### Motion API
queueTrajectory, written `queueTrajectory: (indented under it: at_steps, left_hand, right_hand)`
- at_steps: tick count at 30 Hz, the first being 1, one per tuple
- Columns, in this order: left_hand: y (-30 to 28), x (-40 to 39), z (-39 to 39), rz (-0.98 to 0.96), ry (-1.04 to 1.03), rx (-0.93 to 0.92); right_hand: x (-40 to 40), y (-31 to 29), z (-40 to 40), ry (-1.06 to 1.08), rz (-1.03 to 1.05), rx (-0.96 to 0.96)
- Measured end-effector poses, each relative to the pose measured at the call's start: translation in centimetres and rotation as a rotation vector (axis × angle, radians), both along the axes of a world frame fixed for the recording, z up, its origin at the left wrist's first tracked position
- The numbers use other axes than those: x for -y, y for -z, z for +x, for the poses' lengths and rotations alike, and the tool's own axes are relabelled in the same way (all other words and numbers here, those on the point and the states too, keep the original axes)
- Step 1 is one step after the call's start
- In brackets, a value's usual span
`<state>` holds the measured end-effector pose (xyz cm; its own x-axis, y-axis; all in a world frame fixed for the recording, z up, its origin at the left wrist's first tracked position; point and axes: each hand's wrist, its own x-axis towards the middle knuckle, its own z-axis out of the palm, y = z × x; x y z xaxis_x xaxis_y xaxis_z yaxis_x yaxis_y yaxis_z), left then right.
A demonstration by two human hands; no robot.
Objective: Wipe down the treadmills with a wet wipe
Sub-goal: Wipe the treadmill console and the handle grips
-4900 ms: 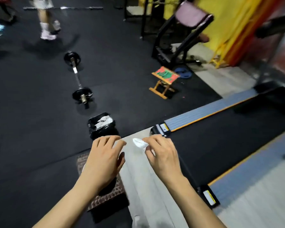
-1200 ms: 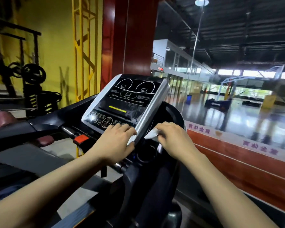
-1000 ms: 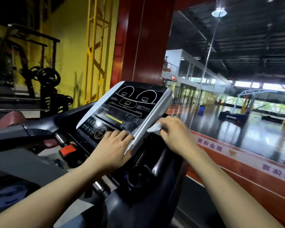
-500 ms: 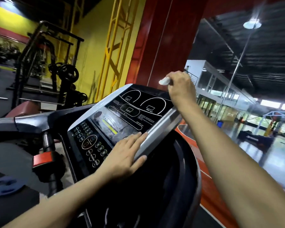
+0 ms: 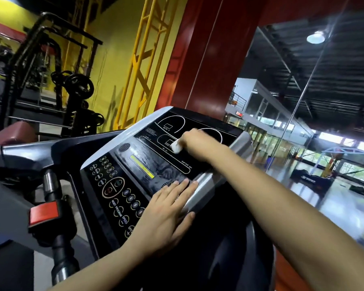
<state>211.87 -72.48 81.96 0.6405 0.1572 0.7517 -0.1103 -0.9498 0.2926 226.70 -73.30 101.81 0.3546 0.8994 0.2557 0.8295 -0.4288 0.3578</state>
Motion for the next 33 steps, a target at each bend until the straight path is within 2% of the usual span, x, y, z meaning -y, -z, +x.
queueTrajectory:
  at_steps: [2, 3, 7, 10, 12, 16, 19, 23, 26, 28, 30, 33]
  left_hand:
    - [0.1, -0.4, -0.1, -0.011, 0.042, -0.03]
    - [0.1, -0.7, -0.1, -0.013, 0.067, -0.046]
    - [0.2, -1.0, -0.4, -0.059, 0.11, -0.042]
    - [0.2, -0.7, -0.4, -0.073, 0.107, -0.031]
    - [0.2, -0.7, -0.4, -0.069, 0.104, -0.038]
    - [0.2, -0.5, -0.5, -0.063, 0.094, -0.044]
    - [0.1, -0.4, -0.6, -0.063, 0.086, -0.049]
    - [0.1, -0.5, -0.8, -0.073, 0.084, -0.06]
    - [0.0, -0.4, -0.8, -0.072, 0.078, -0.064]
    - [0.0, -0.4, -0.8, -0.074, 0.08, -0.068]
    - [0.1, -0.4, -0.7, -0.064, 0.079, -0.073]
    - [0.2, -0.5, -0.5, -0.056, 0.075, -0.067]
  right_hand:
    - [0.0, 1.1, -0.3, -0.044, -0.146, 0.035]
    - [0.2, 0.3, 0.0, -0.047, -0.145, 0.074]
    - [2.9, -5.6, 4.2, 0.139, 0.161, 0.257]
    - [4.0, -6.4, 5.4, 0.207, 0.249, 0.217]
    - [3.4, -4.5, 4.2, 0.183, 0.228, 0.085]
    - [1.4, 0.8, 0.7, -0.037, -0.044, 0.006]
    - [0.2, 0.4, 0.7, -0.072, -0.128, 0.095]
    - [1.2, -5.2, 3.7, 0.166, 0.053, 0.307]
    - [0.5, -5.9, 5.3, 0.224, 0.237, 0.234]
    - [-1.0, -4.1, 4.4, 0.209, 0.155, 0.1]
    - [-1.9, -0.9, 2.3, 0.073, 0.015, -0.016]
    - [-0.9, 2.8, -0.9, -0.11, -0.141, -0.045]
